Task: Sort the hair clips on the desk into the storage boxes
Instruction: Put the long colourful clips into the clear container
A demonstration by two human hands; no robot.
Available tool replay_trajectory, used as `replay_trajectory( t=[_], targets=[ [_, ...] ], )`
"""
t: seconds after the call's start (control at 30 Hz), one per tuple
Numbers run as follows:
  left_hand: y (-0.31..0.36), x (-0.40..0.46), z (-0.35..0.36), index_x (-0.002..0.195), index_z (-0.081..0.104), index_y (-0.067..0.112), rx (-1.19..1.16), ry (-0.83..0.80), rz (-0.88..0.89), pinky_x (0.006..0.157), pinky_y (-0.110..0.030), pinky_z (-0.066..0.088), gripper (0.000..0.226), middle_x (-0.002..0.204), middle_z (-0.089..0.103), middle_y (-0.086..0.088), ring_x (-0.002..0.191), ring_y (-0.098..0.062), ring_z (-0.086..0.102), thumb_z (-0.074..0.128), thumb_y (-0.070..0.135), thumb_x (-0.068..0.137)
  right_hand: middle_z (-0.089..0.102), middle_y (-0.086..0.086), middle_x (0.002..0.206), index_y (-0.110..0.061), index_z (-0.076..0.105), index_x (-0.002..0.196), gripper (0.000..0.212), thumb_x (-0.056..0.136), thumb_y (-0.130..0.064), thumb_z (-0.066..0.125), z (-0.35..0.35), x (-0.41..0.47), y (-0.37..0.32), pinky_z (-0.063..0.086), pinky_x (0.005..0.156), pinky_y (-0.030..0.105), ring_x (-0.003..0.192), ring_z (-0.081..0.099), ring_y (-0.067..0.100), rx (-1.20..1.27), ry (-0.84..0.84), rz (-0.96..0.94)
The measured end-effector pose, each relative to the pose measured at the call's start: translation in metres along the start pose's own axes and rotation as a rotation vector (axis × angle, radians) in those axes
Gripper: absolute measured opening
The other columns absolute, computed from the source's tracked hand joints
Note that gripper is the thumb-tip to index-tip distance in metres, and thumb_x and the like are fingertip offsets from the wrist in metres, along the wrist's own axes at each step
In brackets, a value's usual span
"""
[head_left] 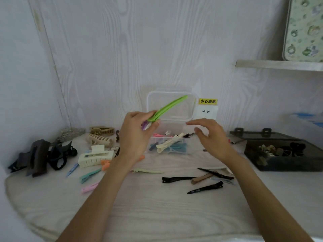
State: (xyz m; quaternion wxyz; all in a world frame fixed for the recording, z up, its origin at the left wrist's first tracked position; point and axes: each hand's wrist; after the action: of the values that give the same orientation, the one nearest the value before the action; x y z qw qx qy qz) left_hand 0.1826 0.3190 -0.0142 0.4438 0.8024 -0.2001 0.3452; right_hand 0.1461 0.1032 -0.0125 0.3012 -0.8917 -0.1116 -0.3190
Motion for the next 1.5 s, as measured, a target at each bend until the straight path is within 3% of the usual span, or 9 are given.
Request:
replay_trajectory(
  t=[0.2,0.37,0.5,0.63,0.77,0.93,1.1,1.3,1.5],
  targets=[
    [0.006,0.01,0.031,0.115,0.066,0.031,0.235,-0.139,0.036,0.081,-0.032,0.047,0.031,0.102,0.066,0.009,0.111,-0.014,0.044,0.065,0.034,0.084,0.068,-0.006,0.081,-0.027,0.07,0.091,0.024,0.082,-0.005,0.066,-0.026,-0.027,-0.007,0.05,0.063,0.015,0.069,0.059,0.008,0.432,-0.107,0.123],
    [-0.017,0.009,0.033,0.13,0.055,0.023,0.322,-0.32,0.004,0.109,-0.034,0.029,0.05,0.139,0.05,-0.003,0.133,-0.023,0.034,0.056,0.047,0.087,0.066,-0.015,0.113,-0.033,0.065,0.111,0.039,0.075,-0.017,0.074,-0.037,-0.032,-0.009,0.045,0.097,0.02,0.107,0.058,-0.001,0.358,-0.796,0.163],
    [-0.011,0.008,0.004,0.124,0.059,0.027,0.325,-0.312,0.122,0.105,-0.037,0.034,0.045,0.134,0.053,0.002,0.126,-0.018,0.041,0.063,0.044,0.082,0.038,-0.027,0.135,-0.051,0.047,0.123,0.068,0.067,-0.032,0.08,-0.043,-0.035,0.0,0.022,0.109,0.022,0.128,0.031,-0.005,0.055,-1.081,0.139],
    [0.012,0.0,-0.041,0.092,0.072,0.032,0.047,-0.69,-0.044,0.062,-0.009,0.041,0.028,0.079,0.064,0.026,0.07,0.009,0.054,0.077,0.044,0.067,0.042,-0.021,0.124,-0.048,0.054,0.118,0.055,0.07,-0.034,0.078,-0.038,-0.036,0.004,0.027,0.105,0.02,0.118,0.038,-0.001,0.026,-1.041,0.118],
    [0.009,-0.019,-0.043,0.107,0.063,0.039,0.228,-1.152,-0.08,0.075,-0.012,0.044,0.053,0.097,0.06,0.024,0.09,0.004,0.055,0.075,0.058,0.06,0.056,-0.012,0.097,-0.037,0.067,0.107,0.031,0.078,-0.027,0.072,-0.02,-0.035,0.002,0.041,0.08,0.01,0.089,0.052,0.002,0.123,-0.913,0.086],
    [-0.01,-0.029,-0.018,0.096,0.067,0.035,0.105,-1.064,-0.074,0.074,-0.026,0.051,0.029,0.087,0.063,0.01,0.076,-0.005,0.057,0.076,0.047,0.07,0.066,-0.007,0.085,-0.026,0.071,0.104,0.027,0.077,-0.02,0.074,0.011,-0.039,-0.01,0.046,0.072,0.015,0.075,0.057,0.006,0.176,-0.628,0.046],
    [-0.014,-0.033,-0.016,0.1,0.068,0.04,0.245,-0.812,0.005,0.082,-0.03,0.053,0.024,0.092,0.068,0.018,0.085,0.002,0.061,0.066,0.049,0.079,0.065,-0.017,0.103,-0.037,0.064,0.109,0.043,0.069,-0.035,0.079,0.002,-0.036,-0.013,0.049,0.079,0.016,0.094,0.058,0.0,0.175,-0.54,0.086],
    [-0.027,-0.027,-0.039,0.106,0.065,0.045,0.029,-0.76,-0.172,0.081,-0.021,0.052,0.063,0.105,0.059,0.021,0.094,0.002,0.058,0.079,0.064,0.048,0.049,-0.019,0.117,-0.043,0.048,0.119,0.065,0.061,-0.051,0.078,-0.037,-0.04,0.002,0.039,0.088,0.016,0.105,0.049,0.0,-0.032,-0.853,0.251],
    [-0.033,-0.023,-0.039,0.107,0.067,0.04,0.341,-0.855,0.0,0.078,-0.028,0.047,0.026,0.085,0.051,0.021,0.084,-0.004,0.055,0.066,0.042,0.081,0.045,-0.019,0.117,-0.04,0.047,0.125,0.065,0.067,-0.055,0.072,-0.024,-0.039,-0.009,0.036,0.092,0.018,0.107,0.045,0.001,-0.159,-0.852,0.206]
  ],
)
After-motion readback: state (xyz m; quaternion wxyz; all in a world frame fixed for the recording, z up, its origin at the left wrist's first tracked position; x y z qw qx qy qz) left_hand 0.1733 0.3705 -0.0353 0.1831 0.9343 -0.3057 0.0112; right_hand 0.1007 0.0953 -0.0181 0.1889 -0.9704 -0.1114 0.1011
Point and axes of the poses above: each hand's wrist, its own x-axis towards the middle knuckle, its own z-axis out of the palm, y = z × x
